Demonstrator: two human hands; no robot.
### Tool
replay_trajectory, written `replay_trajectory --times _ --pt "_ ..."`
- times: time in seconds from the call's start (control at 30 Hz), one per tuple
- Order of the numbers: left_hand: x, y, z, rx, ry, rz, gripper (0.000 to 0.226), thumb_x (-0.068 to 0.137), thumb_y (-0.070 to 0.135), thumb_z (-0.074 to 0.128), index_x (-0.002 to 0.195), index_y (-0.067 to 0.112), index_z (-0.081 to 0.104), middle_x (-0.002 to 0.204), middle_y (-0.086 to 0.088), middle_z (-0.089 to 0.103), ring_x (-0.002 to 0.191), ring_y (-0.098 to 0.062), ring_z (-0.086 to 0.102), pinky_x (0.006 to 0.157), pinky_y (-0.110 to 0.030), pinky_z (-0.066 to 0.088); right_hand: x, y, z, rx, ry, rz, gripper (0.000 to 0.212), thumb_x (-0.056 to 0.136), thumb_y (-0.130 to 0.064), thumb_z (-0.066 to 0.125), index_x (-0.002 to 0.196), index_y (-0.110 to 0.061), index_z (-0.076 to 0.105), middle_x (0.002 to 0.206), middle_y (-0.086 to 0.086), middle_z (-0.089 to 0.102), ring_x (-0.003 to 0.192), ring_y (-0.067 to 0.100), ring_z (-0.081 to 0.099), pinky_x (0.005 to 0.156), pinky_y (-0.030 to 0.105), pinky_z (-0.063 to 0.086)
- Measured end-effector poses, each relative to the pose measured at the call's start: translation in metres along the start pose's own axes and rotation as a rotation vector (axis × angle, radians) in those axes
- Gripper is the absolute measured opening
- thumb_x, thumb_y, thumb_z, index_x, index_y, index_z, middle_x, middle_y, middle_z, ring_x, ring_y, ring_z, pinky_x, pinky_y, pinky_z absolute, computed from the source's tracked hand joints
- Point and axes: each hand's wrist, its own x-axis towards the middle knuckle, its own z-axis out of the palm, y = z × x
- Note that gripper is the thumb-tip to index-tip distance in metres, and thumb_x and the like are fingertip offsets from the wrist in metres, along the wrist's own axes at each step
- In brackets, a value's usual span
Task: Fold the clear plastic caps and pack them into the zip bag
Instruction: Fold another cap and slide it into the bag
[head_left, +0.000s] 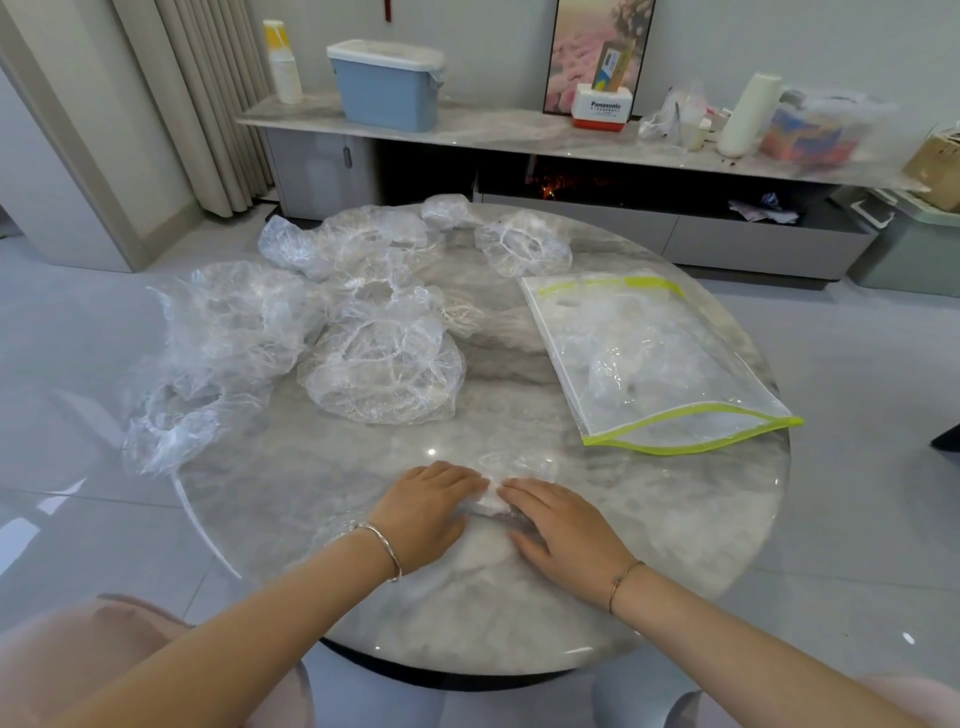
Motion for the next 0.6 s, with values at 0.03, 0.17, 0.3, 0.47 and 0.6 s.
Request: replay_trajectory --times 0.03,0.17,0.3,0.47,0.6 --pt "0.002 0.001 -0.001 -0.011 0.021 -0.018 0.039 0.071 0.031 0.051 0.107 0.026 0.066 0.096 0.012 0.065 0.083 -0.009 0.062 0.070 -0.017 0.047 -0.001 0.000 -0.001 0.014 0.015 0.001 0.047 0.087 -0.035 0.041 0.126 -0.016 0.059 0.132 -0.002 0.056 0.118 0.016 0.054 0.098 0.026 0.041" --pt "0.004 0.003 -0.006 -0.014 0.059 -0.038 0.031 0.077 0.039 0.041 0.087 0.029 0.068 0.083 0.012 0.059 0.075 -0.009 0.054 0.063 -0.018 0.042 -0.004 0.000 -0.003 0.073 0.066 0.009 0.032 0.084 -0.020 0.050 0.113 -0.016 0.063 0.118 -0.005 0.059 0.102 0.011 0.056 0.084 0.021 0.046" --pt "0.004 0.007 -0.013 -0.268 -0.067 -0.219 0.046 0.085 0.052 0.034 0.092 0.018 0.064 0.084 0.001 0.062 0.078 -0.014 0.051 0.071 -0.025 0.040 -0.004 -0.001 -0.008 0.221 0.098 0.165 0.019 0.087 -0.016 0.058 0.106 -0.019 0.062 0.100 -0.008 0.061 0.093 0.008 0.055 0.082 0.022 0.044" --pt "0.002 0.012 -0.018 -0.470 -0.143 -0.410 0.033 0.089 0.051 0.049 0.075 0.021 0.053 0.068 0.004 0.057 0.065 -0.012 0.052 0.065 -0.026 0.043 0.001 0.000 -0.015 0.498 0.160 0.367 0.017 0.086 -0.016 0.064 0.088 -0.030 0.055 0.088 -0.013 0.060 0.071 -0.002 0.053 0.067 0.012 0.039" --pt "0.005 0.015 -0.019 -0.530 -0.146 -0.508 0.015 0.091 0.037 0.056 0.080 0.028 0.051 0.062 0.007 0.061 0.059 -0.007 0.052 0.067 -0.028 0.047 0.004 0.003 -0.017 0.528 0.127 0.482 0.024 0.081 -0.011 0.068 0.094 -0.027 0.054 0.100 -0.010 0.051 0.060 0.004 0.045 0.065 0.010 0.040"
